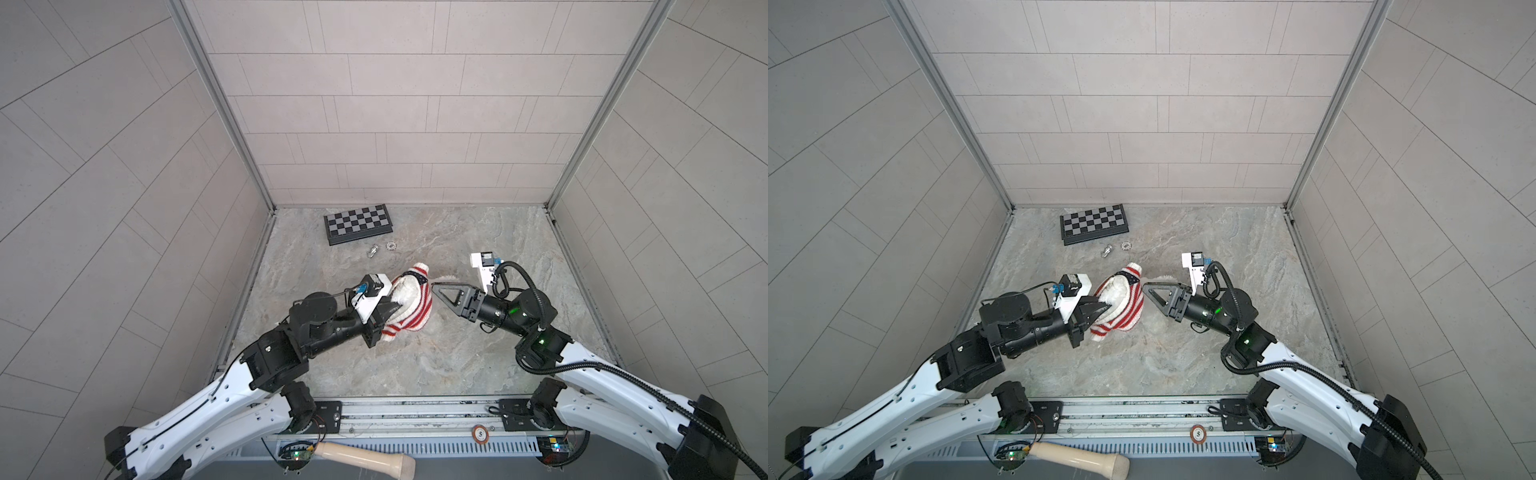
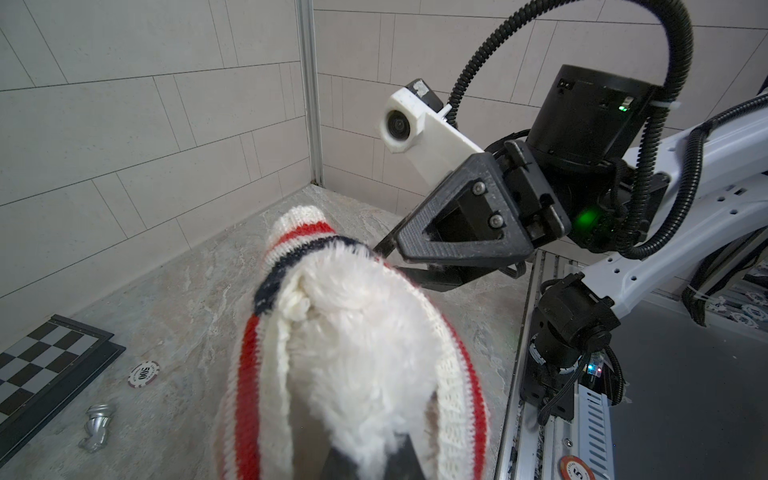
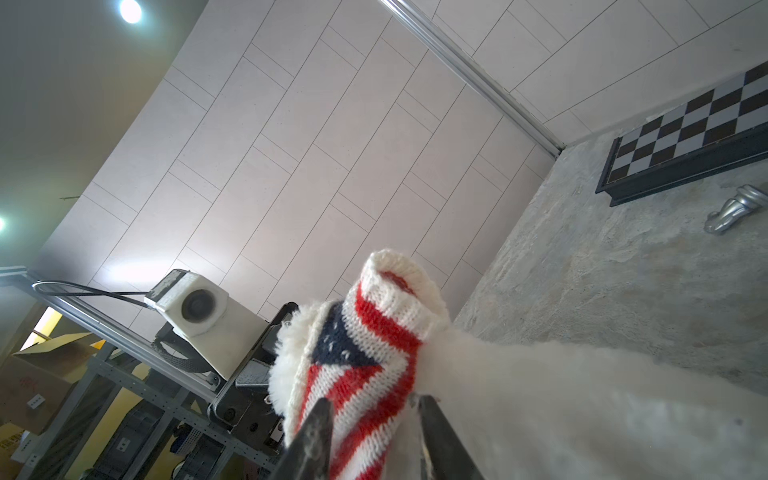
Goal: Dress the teddy bear
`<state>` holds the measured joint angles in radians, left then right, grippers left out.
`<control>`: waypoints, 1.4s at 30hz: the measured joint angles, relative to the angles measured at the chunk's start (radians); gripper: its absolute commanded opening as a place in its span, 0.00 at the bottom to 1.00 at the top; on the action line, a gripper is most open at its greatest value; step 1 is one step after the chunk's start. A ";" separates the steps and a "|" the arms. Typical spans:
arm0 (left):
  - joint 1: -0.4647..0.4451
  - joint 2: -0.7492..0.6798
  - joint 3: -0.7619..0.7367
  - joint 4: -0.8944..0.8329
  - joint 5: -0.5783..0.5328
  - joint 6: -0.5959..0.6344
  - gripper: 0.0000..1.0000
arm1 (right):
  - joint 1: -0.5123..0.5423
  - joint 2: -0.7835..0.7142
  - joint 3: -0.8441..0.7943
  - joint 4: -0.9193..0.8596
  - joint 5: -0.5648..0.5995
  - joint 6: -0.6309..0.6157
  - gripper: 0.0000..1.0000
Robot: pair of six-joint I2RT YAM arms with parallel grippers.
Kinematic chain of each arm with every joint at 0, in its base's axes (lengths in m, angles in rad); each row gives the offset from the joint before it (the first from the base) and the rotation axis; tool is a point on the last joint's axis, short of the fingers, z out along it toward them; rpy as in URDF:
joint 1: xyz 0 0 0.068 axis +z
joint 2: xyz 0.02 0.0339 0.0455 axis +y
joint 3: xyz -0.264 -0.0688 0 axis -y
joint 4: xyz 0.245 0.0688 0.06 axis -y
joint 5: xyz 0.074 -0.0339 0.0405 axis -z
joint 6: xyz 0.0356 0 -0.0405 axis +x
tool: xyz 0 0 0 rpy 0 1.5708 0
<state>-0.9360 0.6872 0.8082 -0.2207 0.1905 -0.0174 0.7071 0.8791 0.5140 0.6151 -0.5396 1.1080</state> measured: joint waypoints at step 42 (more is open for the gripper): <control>0.000 -0.057 -0.117 0.089 -0.119 -0.161 0.00 | 0.010 -0.122 0.047 -0.648 0.277 -0.510 0.13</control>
<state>-0.9363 0.6304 0.6910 -0.1318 0.0711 -0.1780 0.7170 0.7570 0.5610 -0.0326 -0.2630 0.5983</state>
